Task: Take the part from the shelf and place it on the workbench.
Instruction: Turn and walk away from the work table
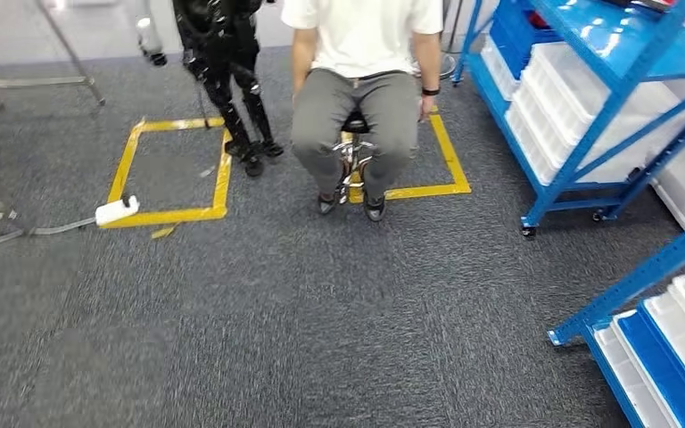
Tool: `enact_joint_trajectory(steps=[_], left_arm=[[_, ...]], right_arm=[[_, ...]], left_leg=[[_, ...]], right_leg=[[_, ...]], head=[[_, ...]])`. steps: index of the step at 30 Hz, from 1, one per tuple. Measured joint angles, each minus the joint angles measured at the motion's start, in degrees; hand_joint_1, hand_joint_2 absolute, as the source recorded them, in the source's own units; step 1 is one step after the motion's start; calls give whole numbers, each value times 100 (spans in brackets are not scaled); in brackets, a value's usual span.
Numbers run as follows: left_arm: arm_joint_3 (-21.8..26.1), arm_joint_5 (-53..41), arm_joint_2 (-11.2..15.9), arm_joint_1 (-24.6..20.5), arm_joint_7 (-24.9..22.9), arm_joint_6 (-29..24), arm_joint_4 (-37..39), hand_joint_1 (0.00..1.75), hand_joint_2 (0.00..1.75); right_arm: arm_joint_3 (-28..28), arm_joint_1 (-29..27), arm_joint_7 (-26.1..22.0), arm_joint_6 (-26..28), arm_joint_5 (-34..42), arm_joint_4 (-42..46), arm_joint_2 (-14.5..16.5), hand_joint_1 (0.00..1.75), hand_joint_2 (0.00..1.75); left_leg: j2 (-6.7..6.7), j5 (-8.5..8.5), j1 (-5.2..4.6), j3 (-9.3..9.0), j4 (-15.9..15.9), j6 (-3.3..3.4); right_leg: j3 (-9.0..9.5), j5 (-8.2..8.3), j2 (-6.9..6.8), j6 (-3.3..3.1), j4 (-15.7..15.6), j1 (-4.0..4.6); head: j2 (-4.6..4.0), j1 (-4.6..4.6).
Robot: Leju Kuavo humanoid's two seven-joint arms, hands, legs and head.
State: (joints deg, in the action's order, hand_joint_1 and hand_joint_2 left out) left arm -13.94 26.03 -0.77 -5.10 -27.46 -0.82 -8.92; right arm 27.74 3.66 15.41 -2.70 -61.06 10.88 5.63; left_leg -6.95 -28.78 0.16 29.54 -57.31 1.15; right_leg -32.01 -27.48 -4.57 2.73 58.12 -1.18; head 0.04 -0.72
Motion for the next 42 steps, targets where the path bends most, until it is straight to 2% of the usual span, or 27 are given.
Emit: enact_joint_trajectory(steps=[2, 3, 4, 6, 8, 9, 10, 11, 13, 15, 17, 19, 21, 23, 24, 25, 26, 28, 30, 32, 33, 35, 37, 38, 39, 40, 42], left_arm=[[5, -3, -5, -29, -11, 9, -4, 0, 0], [4, -6, -9, -44, -11, -3, -6, 0, 0], [4, -9, -12, -50, -9, -16, -8, 0, 0], [4, -12, -15, -44, -7, -36, -8, 0, 0], [3, -18, -18, -25, -7, -43, -6, 0, 0], [3, -22, -19, -18, -8, -47, -6, 0, 0], [3, -25, -19, -13, -8, -51, -7, 0, 0], [2, -28, -19, -10, -8, -56, -6, 0, 0], [2, -31, -9, -3, -8, -67, -1, 0, 0], [2, -32, 0, -1, -8, -74, 4, 0, 0], [2, -32, -5, -10, -8, -76, 4, 0, 0], [2, -32, -13, -15, -7, -80, 4, 0, 0], [2, -33, -16, -6, -7, -84, 4, 0, 0], [2, -33, -18, 5, -8, -85, 4, 0, 0], [2, -33, -20, 7, -8, -84, 4, 0, 0], [2, -33, -24, 6, -8, -84, 4, 0, 0], [2, -33, -28, 6, -8, -84, 4, 0, 0], [2, -33, -28, 7, -8, -84, 4, 0, 0], [2, -34, -22, 5, -8, -84, 4, 0, 0], [2, -34, -24, -22, -8, -84, 3, 0, 0], [2, -34, -26, -41, -8, -84, 2, 0, 0], [2, -34, -28, -56, -7, -84, 0, 0, 0], [2, -34, -29, -43, -7, -84, 1, 0, 0], [2, -34, -30, -34, -8, -83, 2, 0, 0], [2, -33, -30, -24, -8, -82, 2, 0, 0], [2, -36, -30, -17, -7, -83, 2, 0, 0], [1, -192, -19, -12, 167, -260, -20, 0, 0]], right_arm=[[1, -1, 2, -29, -15, 0, -5, 0, 0], [2, -3, 4, -43, -20, 0, -9, 0, 0], [2, -2, 7, -54, -24, 0, -12, 0, 0], [2, 6, 10, -65, -30, 0, -13, 0, 0], [2, 11, 12, -73, -36, 0, -10, 0, 0], [2, 7, 13, -76, -41, 0, -10, 0, 0], [2, 3, 14, -78, -47, 0, -10, 0, 0], [2, -1, 15, -78, -52, 0, -9, 0, 0], [2, 4, 15, -79, -57, 0, -2, 0, 0], [2, 15, 15, -80, -57, 0, 8, 0, 0], [2, 11, 15, -80, -57, 0, 11, 0, 0], [2, 7, 15, -80, -58, 0, 11, 0, 0], [2, 17, 16, -80, -58, 0, 8, 0, 0], [3, 24, 16, -80, -57, 0, 5, 0, 0], [4, 22, 15, -80, -57, 0, 2, 0, 0], [4, 16, 15, -80, -58, 0, -5, 0, 0], [4, 9, 16, -80, -58, 0, -14, 0, 0], [4, 7, 17, -79, -59, 0, -27, 0, 0], [5, 20, 16, -78, -62, 1, -26, 0, 0], [6, 24, 15, -79, -64, 1, -24, 0, 0], [6, 20, 15, -79, -64, 1, -23, 0, 0], [6, 20, 15, -79, -64, 2, -25, 0, 0], [6, 27, 15, -79, -66, 2, -25, 0, 0], [6, 28, 15, -80, -66, 1, -23, 0, 0], [6, 23, 15, -80, -66, 1, -23, 0, 0], [6, 17, 15, -80, -66, 0, -24, 0, 0], [7, 6, -2, -73, -56, 1, -21, 0, 0]], left_leg=[[-92, -28, 36, -50, -1, -74], [-28, -84, 64, -49, -51, -108], [122, -212, 88, 5, -208, -137], [511, -621, 113, 290, -871, -161], [674, -906, 113, 626, -1560, -151], [695, -881, 112, 693, -1664, -136], [716, -730, 110, 649, -1533, -111], [773, -500, 109, 512, -1208, -78], [1057, -129, 105, 186, -450, -7], [1224, -43, 83, 53, -116, 33], [1094, -10, 65, 40, -54, 77], [924, 54, 71, 18, 38, 152], [736, 84, 66, 17, 85, 196], [542, 82, 57, 32, 83, 202], [452, 78, 57, 38, 81, 198], [369, 73, 62, 39, 79, 190], [293, 64, 69, 32, 77, 172], [158, 24, 56, -9, 61, 101], [40, -19, 23, -67, 47, 17], [-83, -45, 38, -124, 55, -52], [-54, -85, 67, -139, 30, -90], [236, -332, 119, -40, -269, -147], [586, -739, 135, 287, -988, -154], [657, -880, 134, 471, -1350, -150], [688, -910, 134, 595, -1567, -139], [703, -814, 134, 623, -1569, -121], [784, -365, 132, 399, -976, -58]], right_leg=[[-10, 25, 145, -93, -16, -1], [-6, 38, 211, -136, -26, -17], [9, 53, 281, -189, -36, -36], [8, 80, 421, -265, -39, -29], [-8, 92, 587, -303, -36, 13], [-7, 95, 675, -308, -34, 31], [1, 99, 764, -311, -32, 46], [13, 100, 851, -309, -31, 55], [14, 108, 1007, -293, -25, 73], [-31, 136, 1133, -244, -22, 71], [-97, 173, 1235, -176, -32, 60], [-227, 90, 1017, -150, 123, 74], [-535, -219, 664, -172, 707, 73], [-891, -516, 553, -152, 1435, 42], [-962, -557, 533, -110, 1605, 21], [-898, -505, 503, -45, 1528, -3], [-708, -385, 442, 27, 1218, -31], [-199, -114, 136, 123, 378, -67], [29, 15, -56, 73, -10, -60], [9, 37, 60, -37, -17, -36], [10, 43, 132, -84, -22, -46], [27, 68, 277, -188, -38, -69], [6, 91, 421, -255, -37, -47], [-2, 99, 506, -273, -36, -24], [-4, 105, 595, -283, -34, -3], [0, 108, 682, -287, -32, 14], [19, 113, 848, -286, -31, 30]], head=[[0, -10], [0, -14], [0, -19], [0, -34], [0, -33], [0, -33], [0, -33], [0, -32], [0, -27], [0, -27], [0, -29], [0, -19], [0, -9], [0, -4], [0, -3], [0, 0], [0, -2], [0, 9], [0, -3], [0, -26], [0, -29], [0, -43], [0, -56], [0, -53], [0, -52], [0, -52], [0, -52]])
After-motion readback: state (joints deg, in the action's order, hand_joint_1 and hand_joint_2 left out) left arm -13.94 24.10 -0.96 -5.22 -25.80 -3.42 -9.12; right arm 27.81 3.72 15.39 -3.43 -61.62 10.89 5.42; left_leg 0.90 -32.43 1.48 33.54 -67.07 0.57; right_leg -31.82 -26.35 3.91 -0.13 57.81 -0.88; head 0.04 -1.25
